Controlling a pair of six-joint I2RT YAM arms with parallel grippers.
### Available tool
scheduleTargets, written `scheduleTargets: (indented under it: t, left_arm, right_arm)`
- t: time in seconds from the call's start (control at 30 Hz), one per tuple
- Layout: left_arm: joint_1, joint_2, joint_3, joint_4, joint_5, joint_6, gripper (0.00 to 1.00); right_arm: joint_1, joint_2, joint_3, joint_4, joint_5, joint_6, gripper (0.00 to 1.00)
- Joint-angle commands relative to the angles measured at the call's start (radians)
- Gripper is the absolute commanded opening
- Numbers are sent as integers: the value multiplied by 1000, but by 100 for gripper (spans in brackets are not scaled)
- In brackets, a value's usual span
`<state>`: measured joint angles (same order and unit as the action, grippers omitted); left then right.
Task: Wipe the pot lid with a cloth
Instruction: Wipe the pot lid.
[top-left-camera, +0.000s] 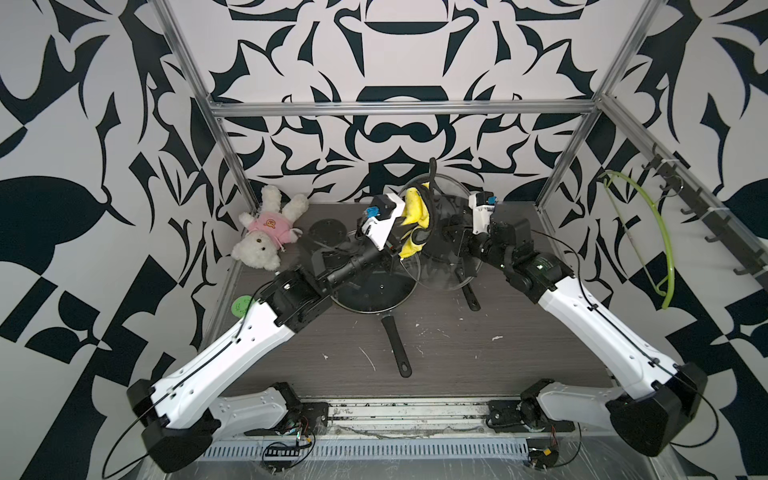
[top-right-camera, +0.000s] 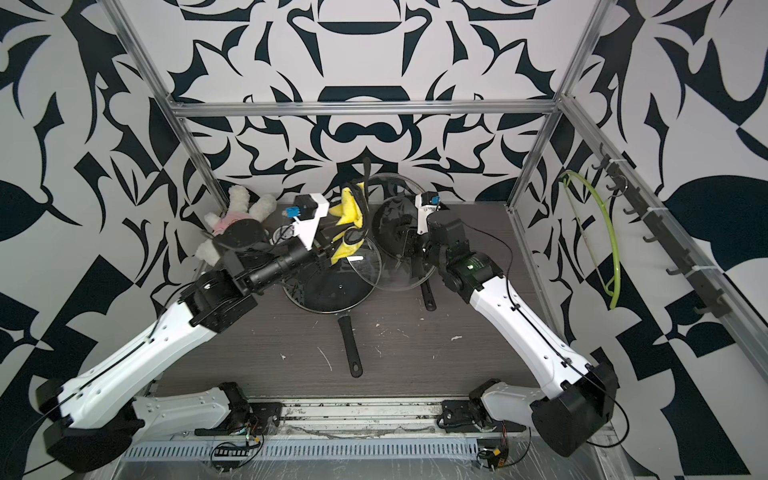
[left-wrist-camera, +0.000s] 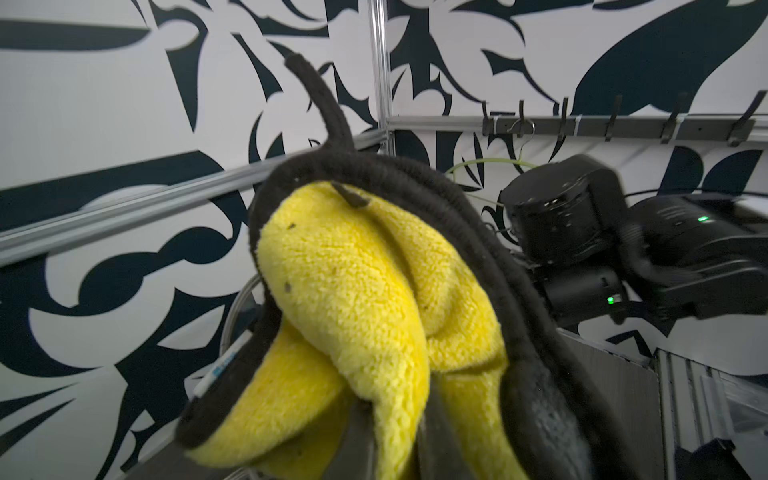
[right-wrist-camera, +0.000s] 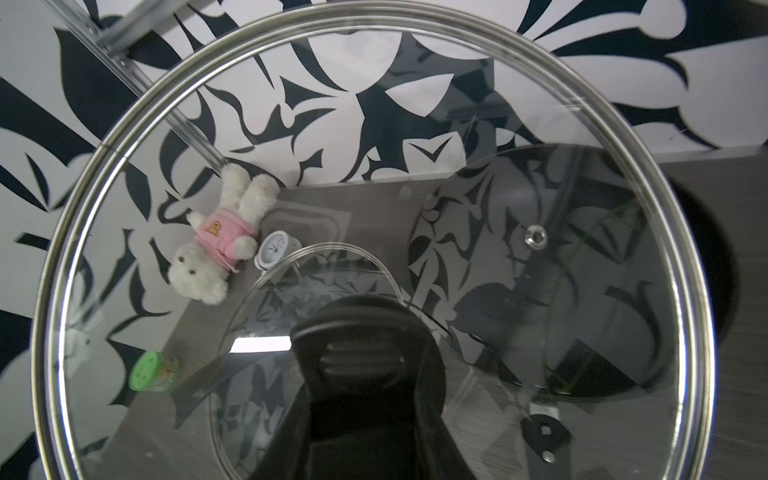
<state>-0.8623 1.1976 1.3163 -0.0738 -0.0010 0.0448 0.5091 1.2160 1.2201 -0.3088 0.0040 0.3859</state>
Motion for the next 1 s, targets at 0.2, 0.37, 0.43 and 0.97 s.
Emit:
scheduleTargets:
  t: [0.2, 0.37, 0.43, 0.97]
  left_arm:
    - [-1, 195, 39, -11, -35, -263, 0]
    - [-1, 226, 40, -17, -59, -341, 0]
    - [-1, 234, 44, -28, -85, -339, 0]
    - [103, 311, 195, -98, -113, -199, 0]
  right_arm:
    - [25, -139, 55, 295, 108, -258, 0]
    - [24, -146, 62, 280, 93, -293, 0]
    - [25, -144, 63, 277, 70, -300, 0]
    - [61, -147, 34, 230, -79, -501, 0]
